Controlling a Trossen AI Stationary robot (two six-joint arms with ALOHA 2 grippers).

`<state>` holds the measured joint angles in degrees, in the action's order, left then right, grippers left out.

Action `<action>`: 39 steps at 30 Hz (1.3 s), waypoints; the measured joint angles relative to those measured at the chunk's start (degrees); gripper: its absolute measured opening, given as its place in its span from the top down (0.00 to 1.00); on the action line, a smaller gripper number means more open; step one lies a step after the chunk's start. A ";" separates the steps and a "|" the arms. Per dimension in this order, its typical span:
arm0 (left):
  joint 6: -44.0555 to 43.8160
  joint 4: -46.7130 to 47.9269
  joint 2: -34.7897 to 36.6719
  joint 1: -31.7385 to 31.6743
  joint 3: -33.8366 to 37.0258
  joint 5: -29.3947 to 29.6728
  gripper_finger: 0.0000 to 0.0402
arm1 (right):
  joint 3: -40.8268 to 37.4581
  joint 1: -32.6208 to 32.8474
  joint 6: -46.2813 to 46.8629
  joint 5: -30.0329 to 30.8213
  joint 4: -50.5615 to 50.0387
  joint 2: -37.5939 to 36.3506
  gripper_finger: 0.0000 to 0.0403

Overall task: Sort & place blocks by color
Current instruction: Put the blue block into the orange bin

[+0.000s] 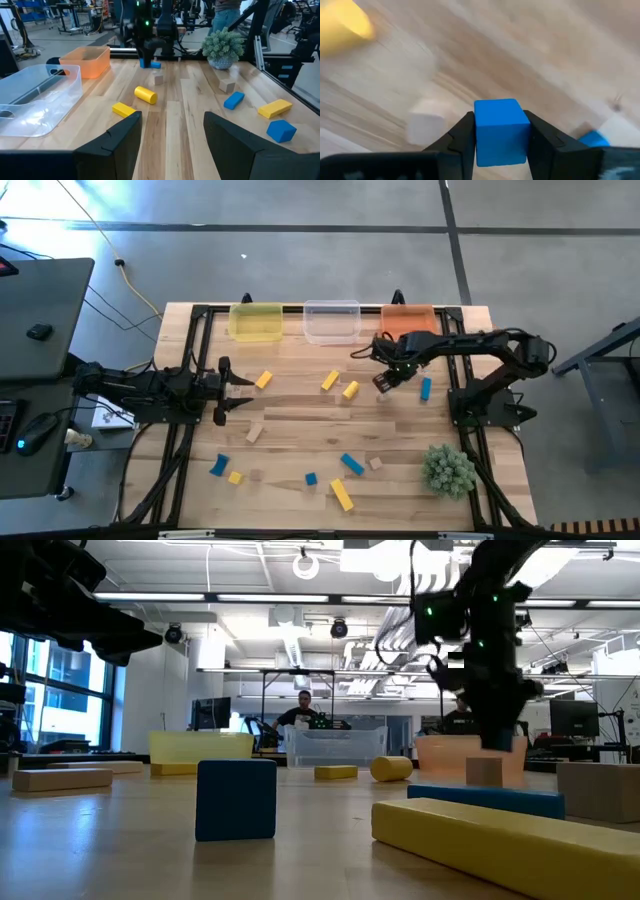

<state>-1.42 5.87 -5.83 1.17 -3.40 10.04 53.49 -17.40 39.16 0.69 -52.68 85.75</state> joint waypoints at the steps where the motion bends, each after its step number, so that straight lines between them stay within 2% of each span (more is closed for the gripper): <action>1: -0.74 0.00 0.00 0.00 -0.02 -0.02 0.50 | 1.18 0.03 -0.17 0.86 -0.52 -0.64 0.73; 7: -11.49 -0.07 0.00 0.00 0.00 0.50 0.50 | 8.38 -1.28 -3.74 9.13 -1.38 -3.11 0.73; 14: -21.28 -0.12 0.00 0.00 0.00 1.86 0.50 | 15.47 -7.14 -12.09 16.41 -0.81 -3.34 0.73; 20: -29.45 -1.85 -0.02 -0.02 0.00 9.47 0.50 | 18.25 -13.70 -18.62 21.43 2.64 -3.34 0.72; 28: -29.95 -5.37 0.00 -0.01 0.00 19.45 0.50 | 18.45 -21.64 -22.49 25.52 9.72 -3.34 0.72; 33: -29.94 -5.80 -0.01 -0.02 0.00 26.37 0.50 | 18.47 -25.56 -22.66 25.62 11.20 -2.62 0.72; 39: -29.94 -5.81 -0.01 -0.01 0.00 27.30 0.50 | 14.63 -29.18 -21.53 19.26 12.60 0.82 0.72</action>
<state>-31.35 0.05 -5.84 1.15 -3.40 37.34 68.12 -46.57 17.63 19.95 -40.08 86.57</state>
